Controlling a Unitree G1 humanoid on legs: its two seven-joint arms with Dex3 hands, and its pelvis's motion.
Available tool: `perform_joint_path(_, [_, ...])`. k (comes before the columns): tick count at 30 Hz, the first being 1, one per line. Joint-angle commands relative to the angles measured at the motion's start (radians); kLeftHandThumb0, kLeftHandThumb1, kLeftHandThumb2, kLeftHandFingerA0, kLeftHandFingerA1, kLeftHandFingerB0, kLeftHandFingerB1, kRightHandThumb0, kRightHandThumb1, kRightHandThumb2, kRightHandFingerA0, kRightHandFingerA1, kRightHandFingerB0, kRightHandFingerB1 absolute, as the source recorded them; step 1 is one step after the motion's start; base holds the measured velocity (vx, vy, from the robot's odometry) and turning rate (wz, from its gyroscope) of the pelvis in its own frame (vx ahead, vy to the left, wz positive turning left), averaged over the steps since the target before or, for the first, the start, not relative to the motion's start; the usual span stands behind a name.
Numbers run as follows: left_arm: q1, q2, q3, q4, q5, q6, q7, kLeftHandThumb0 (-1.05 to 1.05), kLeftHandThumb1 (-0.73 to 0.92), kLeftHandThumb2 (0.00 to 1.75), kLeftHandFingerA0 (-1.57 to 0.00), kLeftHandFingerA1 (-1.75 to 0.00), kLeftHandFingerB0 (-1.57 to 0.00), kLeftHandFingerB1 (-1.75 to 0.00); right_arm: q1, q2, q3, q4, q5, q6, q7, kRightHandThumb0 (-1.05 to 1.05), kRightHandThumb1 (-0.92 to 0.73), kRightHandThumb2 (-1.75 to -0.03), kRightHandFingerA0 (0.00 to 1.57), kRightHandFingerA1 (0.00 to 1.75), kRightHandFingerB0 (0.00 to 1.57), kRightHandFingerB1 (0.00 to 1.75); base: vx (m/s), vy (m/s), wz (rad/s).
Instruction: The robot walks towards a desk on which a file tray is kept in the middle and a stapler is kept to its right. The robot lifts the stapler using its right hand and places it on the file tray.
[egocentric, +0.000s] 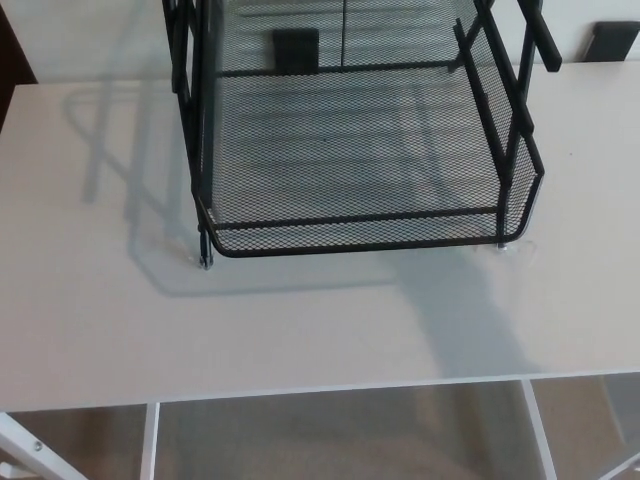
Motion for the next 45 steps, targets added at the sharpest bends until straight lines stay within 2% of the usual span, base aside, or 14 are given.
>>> perform_joint_path(1, [0.011, 0.005, -0.002, -0.002, 0.003, -0.038, 0.004, -0.72, 0.72, 1.00, -0.21, -0.55, -0.14, -0.49, -0.098, 0.120, 0.018, -0.031, 0.021, -0.069, 0.100, -0.36, -0.60, -0.99, 1.18, 1.38, 0.90, 1.22, 0.00, 0.000, 0.00])
perform_joint_path(2, [0.009, 0.002, 0.003, 0.000, -0.003, -0.029, 0.007, -0.72, 0.71, 1.00, -0.22, -0.54, -0.15, -0.49, -0.095, 0.137, 0.024, -0.038, 0.050, -0.076, 0.157, -0.20, -0.69, -0.84, 0.89, 1.75, 0.70, 1.52, 0.00, 0.000, 0.00])
perform_joint_path(3, [0.001, -0.002, 0.012, 0.012, -0.012, -0.024, 0.011, -0.72, 0.70, 0.97, -0.22, -0.53, -0.15, -0.49, -0.091, 0.153, 0.034, -0.057, 0.064, -0.052, 0.227, -0.29, -0.70, -0.74, 0.94, 1.61, 0.81, 1.15, 0.00, 0.000, 0.00])
perform_joint_path(6, [-0.003, 0.001, 0.006, 0.025, -0.004, -0.033, 0.011, -0.70, 0.89, 0.66, -0.29, -0.49, -0.20, -0.38, -0.074, 0.195, 0.069, -0.077, 0.136, -0.039, 0.403, -0.19, -0.67, -0.81, 0.84, 1.72, 0.68, 1.46, 0.00, 0.000, 0.02])
perform_joint_path(13, [-0.033, -0.006, -0.009, 0.086, 0.010, -0.058, 0.021, -0.71, 0.70, 1.01, -0.26, -0.57, -0.14, -0.49, -0.038, 0.282, 0.161, 0.003, 0.128, -0.028, 0.562, -0.16, -0.66, -0.84, 0.81, 1.70, 0.74, 1.45, 0.00, 0.000, 0.02])
perform_joint_path(20, [-0.016, -0.010, 0.003, 0.039, -0.008, -0.026, 0.012, -0.70, 0.87, 0.66, -0.29, -0.47, -0.20, -0.38, -0.023, 0.351, 0.237, 0.076, 0.056, 0.062, 0.629, -0.23, -0.69, -0.63, 0.80, 1.71, 0.77, 1.27, 0.00, 0.000, 0.00])
perform_joint_path(24, [-0.023, -0.006, -0.010, 0.056, 0.009, -0.043, 0.020, -0.71, 0.70, 0.99, -0.24, -0.54, -0.16, -0.48, -0.006, 0.368, 0.259, 0.079, 0.029, 0.082, 0.627, -0.22, -0.68, -0.61, 0.79, 1.71, 0.76, 1.27, 0.00, 0.000, 0.00])
perform_joint_path(25, [-0.029, -0.004, -0.019, 0.063, 0.019, -0.050, 0.024, -0.70, 0.71, 1.02, -0.28, -0.58, -0.16, -0.50, 0.025, 0.389, 0.276, 0.091, 0.042, 0.078, 0.646, -0.35, -0.50, -0.90, 1.05, 1.31, 0.79, 1.11, 0.00, 0.000, 0.00])
perform_joint_path(26, [-0.031, -0.005, -0.018, 0.064, 0.018, -0.048, 0.027, -0.70, 0.89, 0.66, -0.33, -0.51, -0.21, -0.40, 0.033, 0.397, 0.282, 0.097, 0.043, 0.074, 0.649, -0.30, -0.66, -0.57, 0.75, 1.73, 0.77, 1.05, 0.00, 0.000, 0.00])
perform_joint_path(28, [-0.023, -0.005, -0.024, 0.050, 0.023, -0.049, 0.029, -0.72, 0.71, 1.00, -0.26, -0.56, -0.17, -0.50, 0.051, 0.404, 0.295, 0.094, 0.033, 0.077, 0.652, -0.32, -0.64, -0.57, 0.76, 1.73, 0.82, 0.94, 0.00, 0.000, 0.00])
perform_joint_path(32, [-0.021, -0.006, -0.021, 0.044, 0.017, -0.040, 0.028, -0.70, 0.89, 0.66, -0.33, -0.49, -0.22, -0.40, 0.085, 0.427, 0.328, 0.082, 0.005, 0.099, 0.665, -0.28, -0.67, -0.58, 0.77, 1.74, 0.75, 1.23, 0.00, 0.000, 0.00])
perform_joint_path(33, [-0.023, -0.006, -0.021, 0.050, 0.014, -0.041, 0.026, -0.72, 0.71, 1.00, -0.25, -0.55, -0.17, -0.50, 0.095, 0.430, 0.340, 0.077, -0.008, 0.101, 0.663, -0.25, -0.66, -0.67, 0.77, 1.74, 0.79, 1.17, 0.00, 0.000, 0.00])
perform_joint_path(34, [-0.027, -0.006, -0.019, 0.057, 0.009, -0.042, 0.018, -0.71, 0.89, 0.66, -0.29, -0.49, -0.20, -0.41, 0.107, 0.433, 0.357, 0.077, -0.031, 0.097, 0.654, -0.26, -0.65, -0.65, 0.79, 1.74, 0.82, 1.12, 0.00, 0.000, 0.00])
perform_joint_path(45, [-0.008, -0.007, -0.013, 0.020, -0.008, -0.020, -0.006, -0.72, 0.71, 0.99, -0.19, -0.52, -0.12, -0.47, 0.133, 0.414, 0.364, 0.112, -0.075, 0.085, 0.659, -0.31, -0.64, -0.58, 0.81, 1.75, 0.82, 1.02, 0.00, 0.000, 0.00])
